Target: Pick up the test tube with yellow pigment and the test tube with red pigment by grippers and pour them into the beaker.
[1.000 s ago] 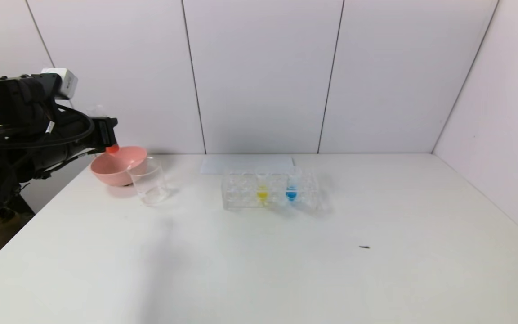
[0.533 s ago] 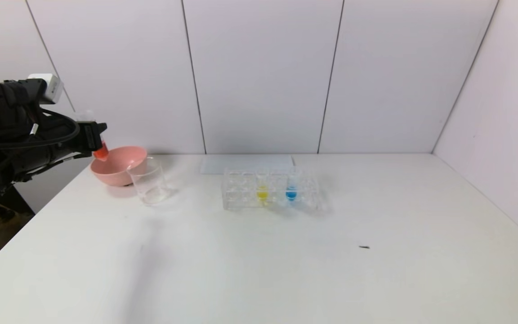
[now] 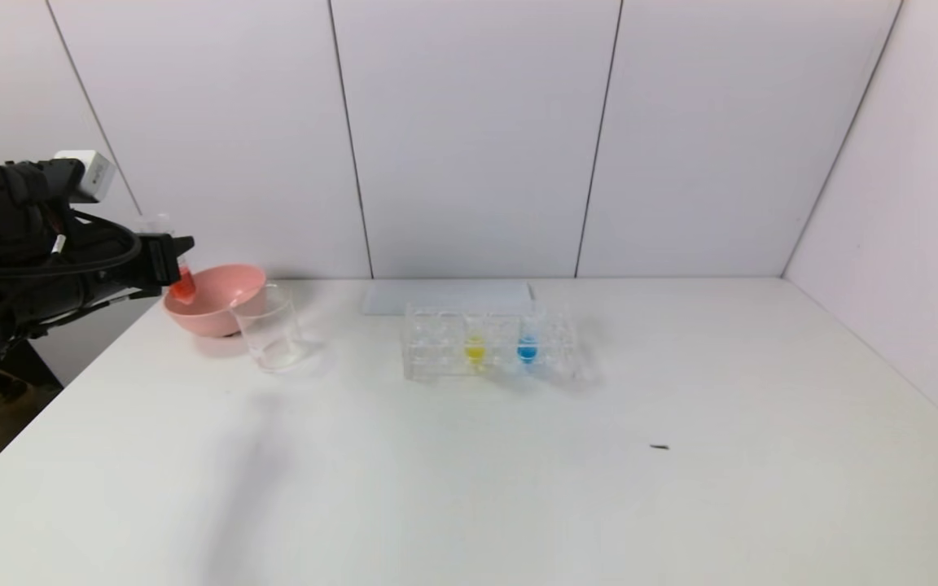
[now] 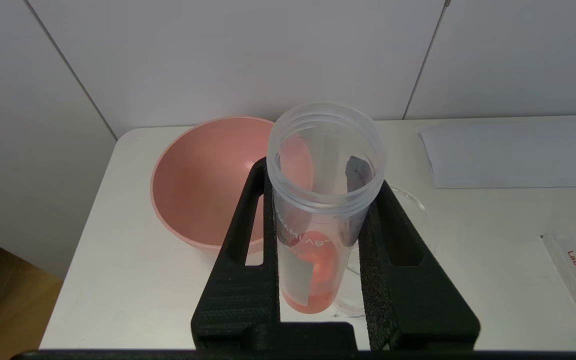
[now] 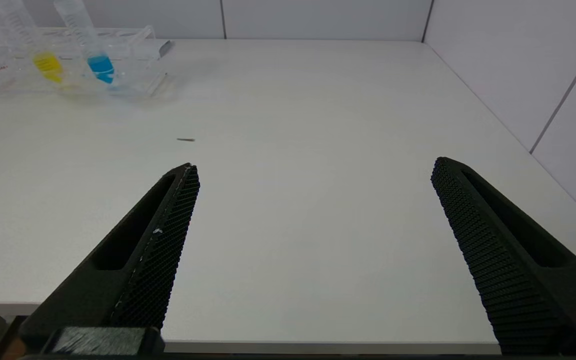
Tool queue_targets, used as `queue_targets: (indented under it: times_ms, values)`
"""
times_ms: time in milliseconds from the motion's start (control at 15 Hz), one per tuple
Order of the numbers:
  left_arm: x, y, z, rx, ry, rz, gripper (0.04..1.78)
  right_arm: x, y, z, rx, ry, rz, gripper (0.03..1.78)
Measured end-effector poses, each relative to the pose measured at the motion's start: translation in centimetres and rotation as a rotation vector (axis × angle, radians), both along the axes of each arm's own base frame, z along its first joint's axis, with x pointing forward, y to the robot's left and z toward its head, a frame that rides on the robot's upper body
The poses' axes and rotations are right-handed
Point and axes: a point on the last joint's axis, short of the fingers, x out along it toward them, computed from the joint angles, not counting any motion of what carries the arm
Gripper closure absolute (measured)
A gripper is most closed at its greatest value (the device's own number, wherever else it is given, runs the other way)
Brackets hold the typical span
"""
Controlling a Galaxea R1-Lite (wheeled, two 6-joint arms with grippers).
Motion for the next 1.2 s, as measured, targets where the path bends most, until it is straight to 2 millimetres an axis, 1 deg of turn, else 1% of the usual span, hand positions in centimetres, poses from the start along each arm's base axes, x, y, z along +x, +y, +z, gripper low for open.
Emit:
queue_targets:
  times_ms: [333, 667, 933, 1200]
  values:
    - [0.3, 0.5, -0.7, 0.048, 0.048, 0.003, 1.36, 0.0, 0.0, 0.0, 0.0, 0.0, 0.001, 0.11]
    - [0.7, 0.9, -0.8, 0.171, 0.12, -0.023, 1.36, 0.0, 0.0, 0.0, 0.0, 0.0, 0.0, 0.11]
    - [0.6, 1.3, -0.5, 0.225, 0.175, -0.143, 1.36, 0.0, 0.0, 0.0, 0.0, 0.0, 0.0, 0.11]
    - [0.6, 1.4, -0.2, 0.267, 0.193, -0.166, 1.36, 0.0, 0.0, 0.0, 0.0, 0.0, 0.001, 0.11]
